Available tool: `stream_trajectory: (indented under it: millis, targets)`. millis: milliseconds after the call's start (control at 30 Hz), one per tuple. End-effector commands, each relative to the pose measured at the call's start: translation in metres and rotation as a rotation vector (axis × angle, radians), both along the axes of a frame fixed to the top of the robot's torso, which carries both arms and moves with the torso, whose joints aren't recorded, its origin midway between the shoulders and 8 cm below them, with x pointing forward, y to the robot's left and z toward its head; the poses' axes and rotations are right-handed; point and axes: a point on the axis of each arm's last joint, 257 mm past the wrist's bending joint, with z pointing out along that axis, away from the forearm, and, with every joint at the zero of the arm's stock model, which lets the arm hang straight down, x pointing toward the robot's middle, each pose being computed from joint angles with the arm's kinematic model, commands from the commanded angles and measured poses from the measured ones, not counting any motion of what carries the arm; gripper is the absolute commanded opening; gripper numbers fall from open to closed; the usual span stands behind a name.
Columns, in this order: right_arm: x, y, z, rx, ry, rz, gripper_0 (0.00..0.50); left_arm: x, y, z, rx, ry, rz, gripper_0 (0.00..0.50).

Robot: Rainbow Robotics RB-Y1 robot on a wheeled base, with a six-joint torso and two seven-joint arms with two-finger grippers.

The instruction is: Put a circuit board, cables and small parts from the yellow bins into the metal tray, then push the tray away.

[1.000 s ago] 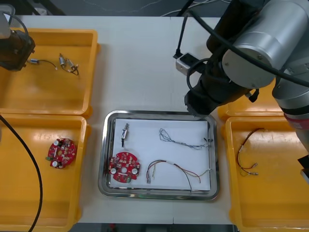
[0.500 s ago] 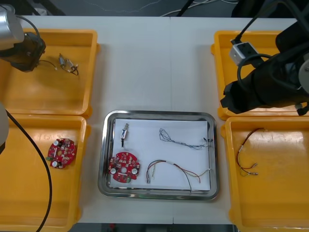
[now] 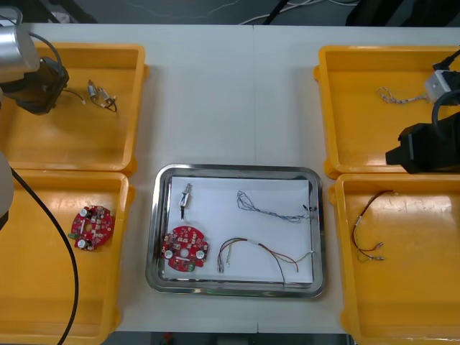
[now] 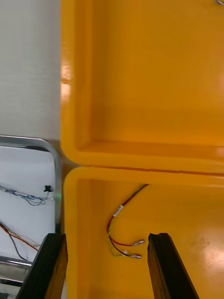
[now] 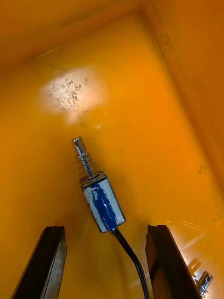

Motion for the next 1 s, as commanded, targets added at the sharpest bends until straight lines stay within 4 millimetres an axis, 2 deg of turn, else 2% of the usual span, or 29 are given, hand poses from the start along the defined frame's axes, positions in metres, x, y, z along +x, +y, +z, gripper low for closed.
stream_trajectory:
  millis: [33, 67, 133, 167, 267, 367, 767, 1000]
  targets:
    - [-0.008, -0.039, 0.009, -0.051, -0.022, -0.081, 0.499, 0.015, -0.005, 0.031, 0.002, -0.056, 0.025, 0.453]
    - [-0.009, -0.042, 0.008, -0.054, -0.019, -0.087, 0.500, 0.014, -0.005, 0.030, 0.004, -0.054, 0.026, 0.407]
    - [-0.011, -0.054, 0.006, -0.064, -0.010, -0.111, 0.500, 0.014, -0.003, 0.030, 0.010, -0.052, 0.028, 0.241]
    - [-0.012, -0.059, 0.005, -0.066, -0.003, -0.120, 0.500, 0.014, -0.003, 0.030, 0.011, -0.052, 0.028, 0.175]
    - [-0.016, -0.070, -0.001, -0.078, 0.022, -0.135, 0.497, 0.014, -0.002, 0.030, 0.015, -0.053, 0.028, 0.128]
    - [-0.019, -0.079, -0.009, -0.088, 0.052, -0.142, 0.500, 0.013, -0.001, 0.029, 0.019, -0.049, 0.030, 0.000]
    - [-0.034, -0.107, -0.029, -0.119, 0.136, -0.169, 0.498, 0.008, 0.000, 0.023, 0.030, -0.022, 0.021, 0.000]
    - [-0.036, -0.112, -0.034, -0.121, 0.158, -0.161, 0.500, -0.003, 0.003, 0.015, 0.052, 0.039, -0.007, 0.000]
